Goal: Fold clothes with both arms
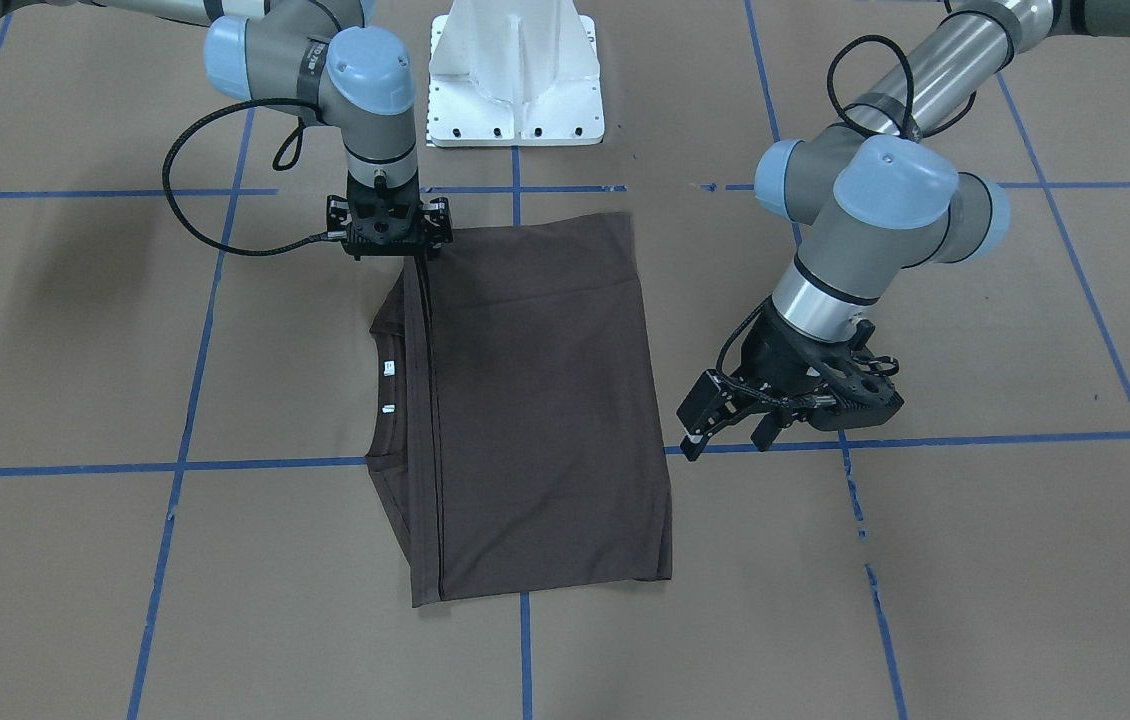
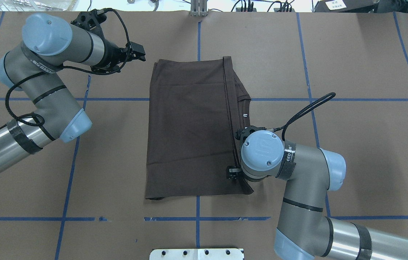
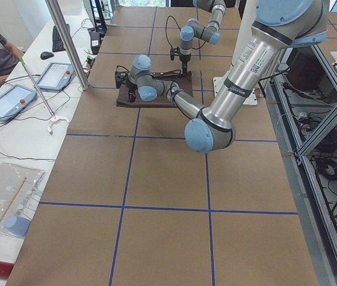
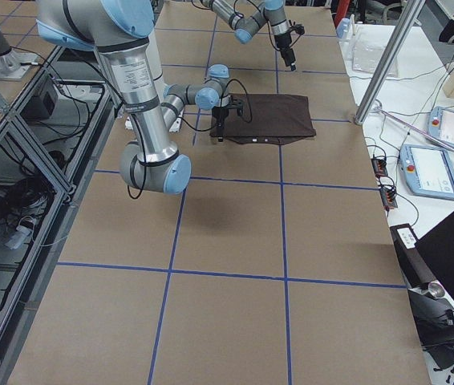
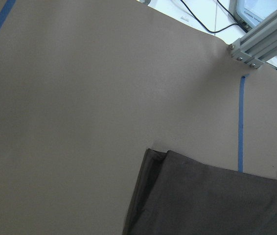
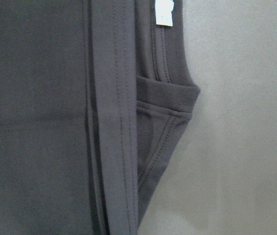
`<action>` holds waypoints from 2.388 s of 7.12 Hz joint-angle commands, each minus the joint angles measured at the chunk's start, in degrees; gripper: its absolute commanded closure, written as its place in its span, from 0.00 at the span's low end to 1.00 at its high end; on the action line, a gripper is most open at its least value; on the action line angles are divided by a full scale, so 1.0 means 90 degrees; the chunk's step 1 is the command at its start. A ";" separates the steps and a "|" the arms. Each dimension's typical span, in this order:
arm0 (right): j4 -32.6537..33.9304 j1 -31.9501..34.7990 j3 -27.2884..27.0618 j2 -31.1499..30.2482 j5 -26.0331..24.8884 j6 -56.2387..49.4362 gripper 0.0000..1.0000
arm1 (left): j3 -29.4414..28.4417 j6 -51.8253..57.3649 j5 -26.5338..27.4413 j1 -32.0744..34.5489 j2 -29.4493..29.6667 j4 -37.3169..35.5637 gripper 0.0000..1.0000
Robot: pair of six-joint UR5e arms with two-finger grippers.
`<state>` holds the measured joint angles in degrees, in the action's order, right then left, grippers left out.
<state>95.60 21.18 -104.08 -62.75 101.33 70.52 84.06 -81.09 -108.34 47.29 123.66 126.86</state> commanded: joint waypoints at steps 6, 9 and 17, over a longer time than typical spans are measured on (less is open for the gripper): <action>0.0305 0.0321 -0.0067 -0.0439 0.0001 -0.0375 0.00 | 0.0006 -0.0101 0.0006 -0.0039 0.0029 0.0025 0.00; 0.0257 0.0390 -0.0223 -0.0255 0.0117 -0.0365 0.00 | 0.0026 -0.0091 -0.0013 -0.0058 0.0020 0.0015 0.00; -0.0339 0.1054 -0.1151 -0.0205 0.0870 -0.0297 0.00 | 0.2526 -0.4242 0.1022 -0.3134 -0.2121 0.0006 0.08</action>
<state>92.68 30.08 -114.39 -64.64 108.83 67.86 107.34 -117.82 -100.50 21.04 103.54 126.98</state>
